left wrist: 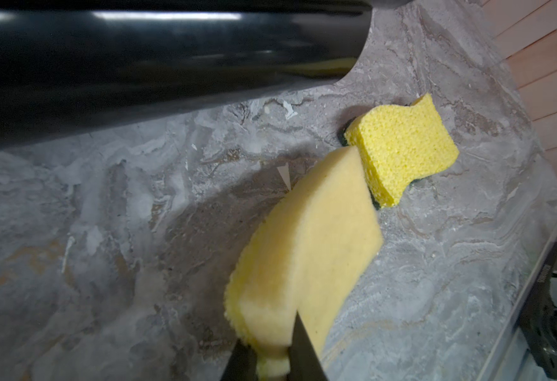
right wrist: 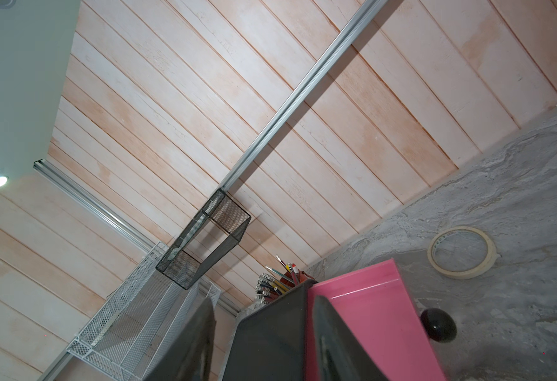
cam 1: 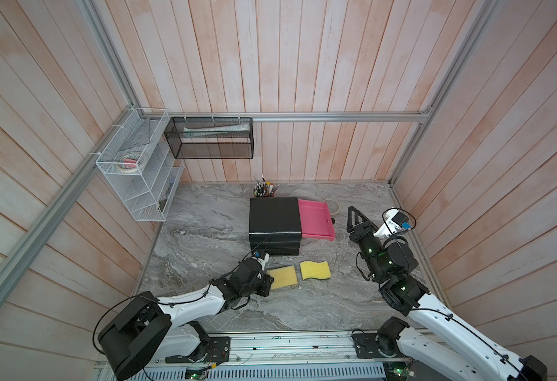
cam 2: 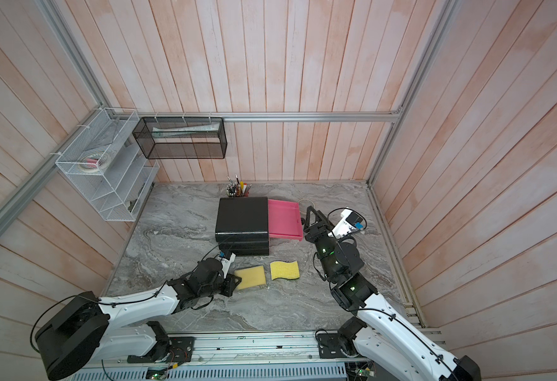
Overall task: Take the sponge out of the drawer
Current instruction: Place the sponge at the center of the board.
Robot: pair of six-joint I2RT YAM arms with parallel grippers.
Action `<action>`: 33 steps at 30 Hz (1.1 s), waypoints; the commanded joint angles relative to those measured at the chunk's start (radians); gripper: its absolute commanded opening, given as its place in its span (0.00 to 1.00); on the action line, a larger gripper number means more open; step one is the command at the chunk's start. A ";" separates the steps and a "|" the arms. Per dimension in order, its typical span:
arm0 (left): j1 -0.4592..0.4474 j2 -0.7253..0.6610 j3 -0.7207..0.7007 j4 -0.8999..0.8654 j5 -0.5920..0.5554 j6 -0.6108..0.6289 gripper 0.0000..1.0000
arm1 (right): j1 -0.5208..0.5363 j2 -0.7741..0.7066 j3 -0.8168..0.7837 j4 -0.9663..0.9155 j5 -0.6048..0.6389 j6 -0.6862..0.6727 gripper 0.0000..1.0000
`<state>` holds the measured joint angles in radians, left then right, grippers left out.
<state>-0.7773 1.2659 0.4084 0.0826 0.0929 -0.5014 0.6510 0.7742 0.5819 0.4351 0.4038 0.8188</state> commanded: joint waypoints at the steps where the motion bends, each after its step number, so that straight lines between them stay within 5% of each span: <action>1: 0.006 0.035 0.033 0.011 -0.038 0.034 0.17 | -0.005 0.004 -0.007 0.028 0.019 0.006 0.50; 33: 0.004 0.157 0.137 -0.053 -0.141 0.227 0.37 | -0.019 0.033 -0.010 0.027 0.036 0.000 0.50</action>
<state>-0.7773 1.4113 0.5213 0.0597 -0.0307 -0.3187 0.6369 0.8051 0.5812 0.4431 0.4290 0.8185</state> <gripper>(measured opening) 0.368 0.500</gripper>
